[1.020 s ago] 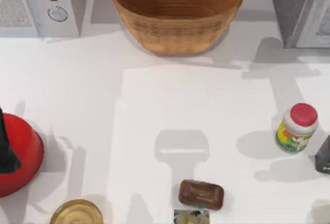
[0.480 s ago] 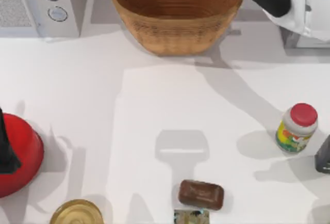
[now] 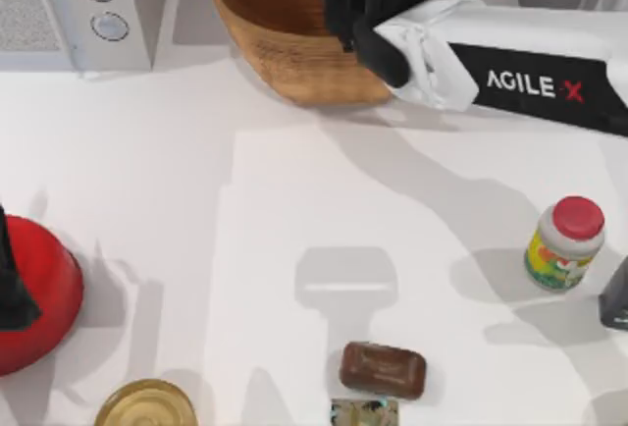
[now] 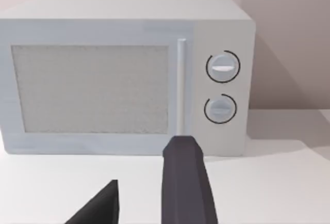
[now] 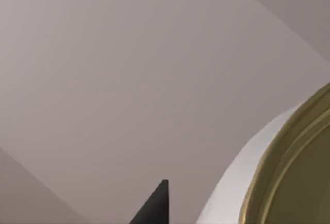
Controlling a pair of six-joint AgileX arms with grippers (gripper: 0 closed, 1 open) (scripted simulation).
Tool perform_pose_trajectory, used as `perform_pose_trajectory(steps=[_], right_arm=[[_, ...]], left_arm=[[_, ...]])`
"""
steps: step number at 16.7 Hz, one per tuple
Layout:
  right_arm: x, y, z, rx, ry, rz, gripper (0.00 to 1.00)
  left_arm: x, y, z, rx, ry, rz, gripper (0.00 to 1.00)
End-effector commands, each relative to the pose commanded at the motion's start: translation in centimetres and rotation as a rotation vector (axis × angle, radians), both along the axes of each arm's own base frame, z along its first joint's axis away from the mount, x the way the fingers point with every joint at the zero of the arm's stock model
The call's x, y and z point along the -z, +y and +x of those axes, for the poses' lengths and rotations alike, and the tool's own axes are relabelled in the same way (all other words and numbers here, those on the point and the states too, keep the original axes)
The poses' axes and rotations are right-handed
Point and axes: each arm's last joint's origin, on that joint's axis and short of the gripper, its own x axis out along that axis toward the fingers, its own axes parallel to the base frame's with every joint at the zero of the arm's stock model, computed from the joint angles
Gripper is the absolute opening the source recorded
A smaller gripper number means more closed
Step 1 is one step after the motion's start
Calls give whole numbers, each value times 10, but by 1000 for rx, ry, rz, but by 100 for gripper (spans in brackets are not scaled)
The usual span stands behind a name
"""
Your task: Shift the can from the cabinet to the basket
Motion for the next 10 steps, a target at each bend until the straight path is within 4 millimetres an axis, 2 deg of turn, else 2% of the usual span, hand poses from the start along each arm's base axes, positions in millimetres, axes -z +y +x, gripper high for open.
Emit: perform_pose_trajectory(steps=[2, 6, 10], right_arm=[[7, 3, 3, 2, -2, 5, 0], [7, 3, 3, 2, -2, 5, 0], [14, 1, 11, 7, 6, -1, 0]], left_arm=[[0, 0, 0, 0, 0, 0, 100], [0, 0, 0, 0, 0, 0, 100], [0, 0, 0, 0, 0, 0, 100]])
